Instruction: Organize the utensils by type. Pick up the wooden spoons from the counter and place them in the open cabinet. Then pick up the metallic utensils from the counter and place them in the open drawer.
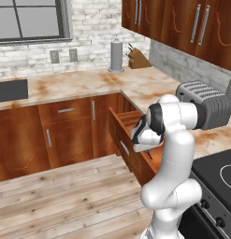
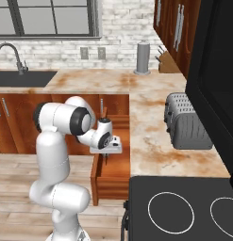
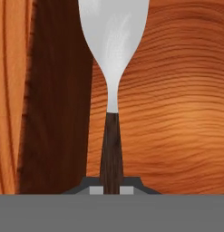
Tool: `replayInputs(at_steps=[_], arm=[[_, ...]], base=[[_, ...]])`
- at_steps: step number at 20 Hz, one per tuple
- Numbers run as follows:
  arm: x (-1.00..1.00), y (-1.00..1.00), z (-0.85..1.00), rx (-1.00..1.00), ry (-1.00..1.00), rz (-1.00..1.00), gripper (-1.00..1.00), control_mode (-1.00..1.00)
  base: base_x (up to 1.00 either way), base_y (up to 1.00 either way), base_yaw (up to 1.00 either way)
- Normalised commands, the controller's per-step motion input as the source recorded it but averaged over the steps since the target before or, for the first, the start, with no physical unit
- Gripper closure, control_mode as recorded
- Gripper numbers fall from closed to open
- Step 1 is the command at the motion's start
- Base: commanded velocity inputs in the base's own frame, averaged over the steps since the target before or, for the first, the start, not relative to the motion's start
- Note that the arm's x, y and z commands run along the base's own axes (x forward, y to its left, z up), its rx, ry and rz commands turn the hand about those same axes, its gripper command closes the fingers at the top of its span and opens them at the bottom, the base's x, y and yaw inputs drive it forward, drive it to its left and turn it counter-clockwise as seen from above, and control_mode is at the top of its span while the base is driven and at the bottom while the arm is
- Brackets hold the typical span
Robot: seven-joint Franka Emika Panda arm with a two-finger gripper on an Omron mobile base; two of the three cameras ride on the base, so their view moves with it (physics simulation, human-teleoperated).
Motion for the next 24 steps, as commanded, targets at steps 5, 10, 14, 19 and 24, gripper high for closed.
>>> replayInputs(at_steps=[5, 10, 14, 19, 24], arm=[[0.0, 0.0, -0.36, 0.0, 0.0, 0.0, 1.0, -1.0], [0.0, 0.01, -0.39, 0.0, 0.0, 0.0, 1.0, -1.0], [-0.04, 0.09, -0.27, 0.0, 0.0, -0.03, 1.0, -1.0], [-0.12, 0.22, -0.18, 0.02, 0.0, -0.09, 1.0, -1.0], [-0.23, 0.35, -0.18, 0.02, 0.0, -0.14, 1.0, -1.0]], base=[[0.0, 0.0, 0.0], [0.0, 0.0, 0.0], [0.0, 0.0, 0.0], [0.0, 0.0, 0.0], [0.0, 0.0, 0.0]])
